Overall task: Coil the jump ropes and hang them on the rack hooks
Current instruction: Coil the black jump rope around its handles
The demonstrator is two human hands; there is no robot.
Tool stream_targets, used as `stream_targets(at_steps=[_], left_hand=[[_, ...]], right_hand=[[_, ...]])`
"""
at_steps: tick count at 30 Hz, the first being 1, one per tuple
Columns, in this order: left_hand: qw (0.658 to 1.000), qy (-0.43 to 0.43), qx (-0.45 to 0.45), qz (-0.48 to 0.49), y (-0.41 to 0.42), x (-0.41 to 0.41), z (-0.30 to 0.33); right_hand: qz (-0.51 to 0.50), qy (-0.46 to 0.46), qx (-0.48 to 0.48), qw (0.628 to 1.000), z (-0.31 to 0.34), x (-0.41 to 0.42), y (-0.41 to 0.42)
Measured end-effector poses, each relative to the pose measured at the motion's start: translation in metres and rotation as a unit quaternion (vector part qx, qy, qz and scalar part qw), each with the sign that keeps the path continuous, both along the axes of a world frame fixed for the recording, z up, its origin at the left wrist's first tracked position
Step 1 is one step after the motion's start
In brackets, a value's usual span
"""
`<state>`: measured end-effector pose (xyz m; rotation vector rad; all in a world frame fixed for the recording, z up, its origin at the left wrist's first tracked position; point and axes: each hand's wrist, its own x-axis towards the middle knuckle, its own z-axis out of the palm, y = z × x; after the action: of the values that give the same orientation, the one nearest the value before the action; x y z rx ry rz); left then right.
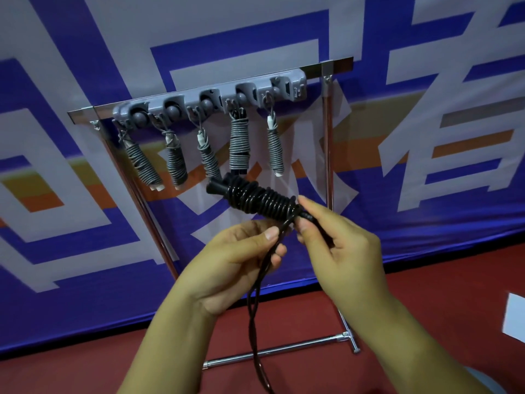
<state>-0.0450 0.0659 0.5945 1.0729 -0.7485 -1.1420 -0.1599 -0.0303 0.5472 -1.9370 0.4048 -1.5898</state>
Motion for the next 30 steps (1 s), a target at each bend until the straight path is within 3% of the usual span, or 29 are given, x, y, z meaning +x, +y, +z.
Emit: stream_targets(at_steps=[5,8,11,16,18,23,25,27,30], left_hand=[[0.997,-0.074,0.030,-0.021,0.003,0.006,-0.003],[0.986,-0.166,0.024,0.026,0.005,0.005,0.003],[0.939,-0.327,0.047,0.097,0.003,0.003,0.004],[0.820,-0.537,0.101,0.172,-0.006,0.006,0.007],[0.792,-0.563,0.092,0.215,-0.011,0.003,0.009],[0.772,-0.569,-0.044,0.278,-0.022,-0.010,-0.010],[0.771,-0.568,-0.080,0.276,-0.024,-0.011,-0.016],[0.792,-0.534,-0.089,0.283,-0.026,-0.014,-0.019],[0.886,-0.380,-0.073,0.256,-0.025,-0.021,-0.019]], right_hand=[[-0.016,0.008,-0.011,1.000,0.002,-0.001,-0.005],[-0.021,0.011,0.006,1.000,0.001,-0.001,-0.007],[-0.035,0.020,0.021,0.999,-0.003,0.003,-0.011],[-0.039,0.029,0.016,0.999,-0.001,0.012,-0.009],[-0.039,0.022,0.024,0.999,0.002,0.013,-0.009],[0.003,-0.005,0.104,0.995,0.004,0.016,0.001],[0.026,-0.009,0.149,0.989,0.003,0.016,0.002],[0.035,-0.011,0.179,0.983,0.004,0.015,0.000],[0.040,-0.010,0.191,0.981,0.006,0.012,-0.001]])
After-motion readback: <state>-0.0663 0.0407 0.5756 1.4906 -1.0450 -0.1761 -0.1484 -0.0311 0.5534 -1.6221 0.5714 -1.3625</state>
